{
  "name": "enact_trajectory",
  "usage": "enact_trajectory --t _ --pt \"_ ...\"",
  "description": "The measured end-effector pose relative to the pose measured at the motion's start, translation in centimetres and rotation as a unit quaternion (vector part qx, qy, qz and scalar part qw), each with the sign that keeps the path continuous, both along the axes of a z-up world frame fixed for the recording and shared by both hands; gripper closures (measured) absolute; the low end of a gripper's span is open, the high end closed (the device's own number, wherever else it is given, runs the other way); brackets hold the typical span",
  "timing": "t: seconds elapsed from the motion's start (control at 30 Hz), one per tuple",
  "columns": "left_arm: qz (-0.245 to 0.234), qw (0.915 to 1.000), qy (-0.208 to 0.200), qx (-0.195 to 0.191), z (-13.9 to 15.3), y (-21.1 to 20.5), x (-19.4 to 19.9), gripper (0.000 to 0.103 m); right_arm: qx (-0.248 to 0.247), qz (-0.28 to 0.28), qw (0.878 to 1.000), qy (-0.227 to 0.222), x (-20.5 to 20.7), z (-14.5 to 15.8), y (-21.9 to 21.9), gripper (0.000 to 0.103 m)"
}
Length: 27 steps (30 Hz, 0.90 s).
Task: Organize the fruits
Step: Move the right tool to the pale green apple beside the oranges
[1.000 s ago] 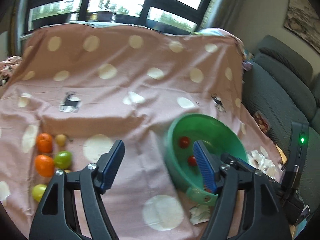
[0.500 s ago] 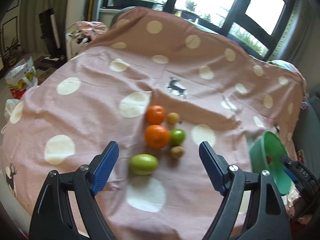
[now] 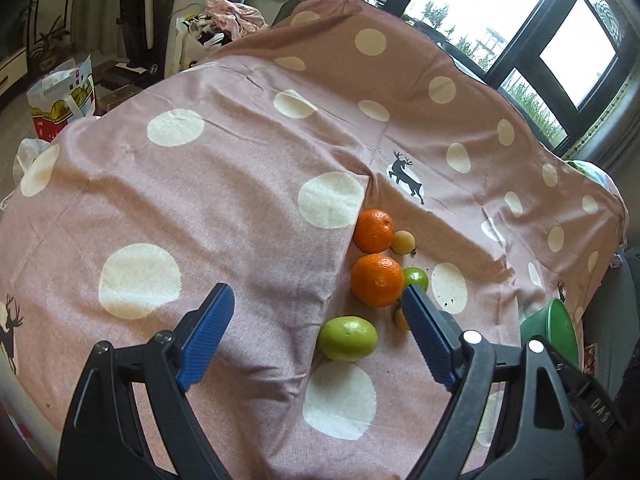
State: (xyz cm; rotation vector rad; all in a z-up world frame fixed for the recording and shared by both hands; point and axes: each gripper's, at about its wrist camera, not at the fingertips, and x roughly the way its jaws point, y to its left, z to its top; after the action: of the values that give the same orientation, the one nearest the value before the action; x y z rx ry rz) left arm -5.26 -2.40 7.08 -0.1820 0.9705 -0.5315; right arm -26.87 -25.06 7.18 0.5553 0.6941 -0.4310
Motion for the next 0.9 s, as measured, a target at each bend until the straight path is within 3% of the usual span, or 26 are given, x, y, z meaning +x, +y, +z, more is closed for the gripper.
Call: enact_trajectory --t 0.23,0.4,0.57,0.77,0.9 --pt "-0.008 0.9998 0.018 -0.008 -0.3 0.3 0.4 0.017 0.075 0.047 0.995 0.037 5.0 -3.5 1.7 0.047" --pt "-0.023 0.9992 0.031 -0.002 -0.7 0.1 0.6 0.018 0.117 0.077 0.989 0.036 6.8 -3.9 2.2 0.047" --pt "0.013 0.9994 0.032 0.003 -0.7 1.4 1.2 0.023 0.167 0.114 0.978 0.045 9.4 -5.2 3.1 0.047" --pt "0.026 0.9987 0.044 -0.005 -0.8 2.2 1.7 0.030 0.199 0.154 0.966 0.065 11.1 -7.0 4.8 0.047" --pt "0.019 0.9990 0.040 -0.005 -0.7 2.0 1.5 0.031 0.186 0.159 0.967 0.068 11.4 -7.4 5.7 0.048"
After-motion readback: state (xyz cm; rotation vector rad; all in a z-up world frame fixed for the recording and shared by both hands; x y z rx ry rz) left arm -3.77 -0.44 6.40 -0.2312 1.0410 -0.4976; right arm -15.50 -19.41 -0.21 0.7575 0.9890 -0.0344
